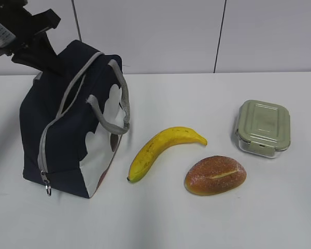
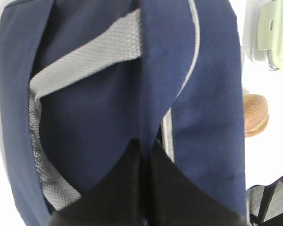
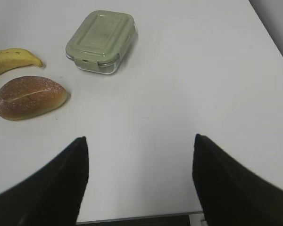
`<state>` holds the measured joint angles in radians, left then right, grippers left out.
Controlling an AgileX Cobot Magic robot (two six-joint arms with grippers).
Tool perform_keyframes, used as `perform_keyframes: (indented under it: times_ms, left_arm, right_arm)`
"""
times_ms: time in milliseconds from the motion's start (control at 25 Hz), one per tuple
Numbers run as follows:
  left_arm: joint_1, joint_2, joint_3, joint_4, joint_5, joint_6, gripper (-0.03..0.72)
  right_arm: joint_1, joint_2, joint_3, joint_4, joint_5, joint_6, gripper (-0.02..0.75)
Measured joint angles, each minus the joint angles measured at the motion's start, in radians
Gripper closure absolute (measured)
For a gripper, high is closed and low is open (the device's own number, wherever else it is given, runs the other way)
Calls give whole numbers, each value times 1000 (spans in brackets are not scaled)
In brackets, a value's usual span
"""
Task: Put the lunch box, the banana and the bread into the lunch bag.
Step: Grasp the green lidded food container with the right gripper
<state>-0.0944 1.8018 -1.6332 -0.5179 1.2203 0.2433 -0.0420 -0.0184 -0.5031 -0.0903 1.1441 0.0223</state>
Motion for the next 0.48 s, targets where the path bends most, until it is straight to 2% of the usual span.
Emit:
perform_keyframes:
  times_ms: [480]
  left_arm:
    - [0,0,0,0,2,0,690]
  right_arm:
    - [0,0,-2,1,0,0,227]
